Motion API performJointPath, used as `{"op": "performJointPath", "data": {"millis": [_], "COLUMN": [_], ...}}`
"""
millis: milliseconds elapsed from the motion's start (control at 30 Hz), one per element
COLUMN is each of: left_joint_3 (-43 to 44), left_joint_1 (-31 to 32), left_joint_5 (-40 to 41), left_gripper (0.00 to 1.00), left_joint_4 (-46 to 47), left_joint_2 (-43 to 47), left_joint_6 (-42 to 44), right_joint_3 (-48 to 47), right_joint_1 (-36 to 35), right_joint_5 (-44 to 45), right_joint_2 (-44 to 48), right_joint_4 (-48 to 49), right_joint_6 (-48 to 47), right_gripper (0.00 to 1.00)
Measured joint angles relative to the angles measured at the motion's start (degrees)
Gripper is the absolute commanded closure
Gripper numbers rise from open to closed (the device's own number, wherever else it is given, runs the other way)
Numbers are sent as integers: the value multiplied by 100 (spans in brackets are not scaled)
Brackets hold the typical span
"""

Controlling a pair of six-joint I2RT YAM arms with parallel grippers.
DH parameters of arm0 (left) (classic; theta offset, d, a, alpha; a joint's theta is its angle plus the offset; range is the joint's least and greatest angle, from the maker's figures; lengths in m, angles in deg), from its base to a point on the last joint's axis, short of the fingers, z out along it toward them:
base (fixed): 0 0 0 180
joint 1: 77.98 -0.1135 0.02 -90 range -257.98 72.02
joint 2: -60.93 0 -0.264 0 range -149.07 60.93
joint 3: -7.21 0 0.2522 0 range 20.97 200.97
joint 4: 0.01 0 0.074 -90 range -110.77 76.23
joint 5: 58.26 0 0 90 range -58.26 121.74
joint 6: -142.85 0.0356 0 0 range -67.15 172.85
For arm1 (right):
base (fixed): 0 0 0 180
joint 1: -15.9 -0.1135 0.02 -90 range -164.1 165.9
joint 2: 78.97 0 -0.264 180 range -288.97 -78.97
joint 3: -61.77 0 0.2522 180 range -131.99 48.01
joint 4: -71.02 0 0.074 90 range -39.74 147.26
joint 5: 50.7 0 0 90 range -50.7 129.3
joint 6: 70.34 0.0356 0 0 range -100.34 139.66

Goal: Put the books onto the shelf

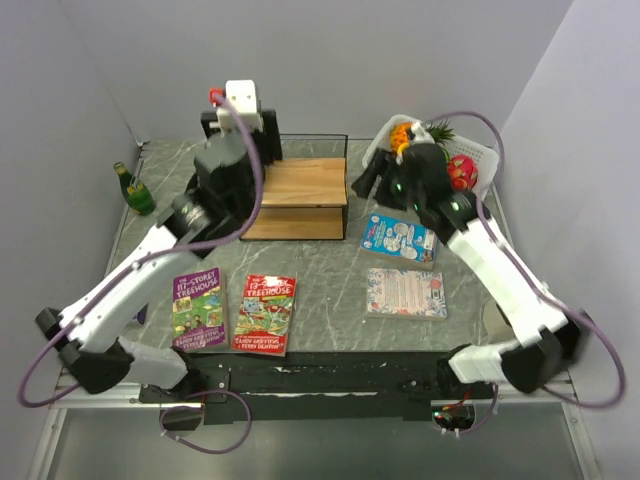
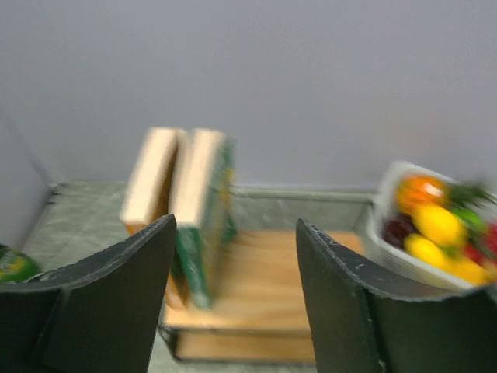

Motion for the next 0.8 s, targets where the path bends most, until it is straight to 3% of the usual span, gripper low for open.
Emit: {"op": "performJointPath", "data": {"millis": [100,233,367,433,533,633,800], "left_joint_3": [-396,-1582,-2730,-3257,-4017,-4905,-6022], "left_joint_1": [688,1506,1976,2083,2096,1919,741], "left_joint_5": [7,61,179,201,203,76,-804], "left_gripper": [42,55,72,75,81,83,90], "left_joint_4": [-219,-699,-1504,-2109,-2712,-2973,-2505], "left_joint_2": [511,1344,1582,1587,1832,2656,3869], "left_joint_6": [-461,-1469,-2765,-3585,-4634,-5462,-5998], "right_joint_3": [1016,2643,3707,4033,4382,4426,4162], "right_joint_1": [-313,-1084,-1519,-1615,-1679,-1700,-1849], "right_joint_5": [155,203,46,-157,-636,-1137,-1781], "right_joint_2": [962,1875,1696,1471,1182,796,-188], "right_joint_4": [317,702,1113,1342,1880,2562,3477], "right_joint_6": [74,293,518,619,811,1038,1331], "right_gripper": [26,28,28,28,27,27,26]}}
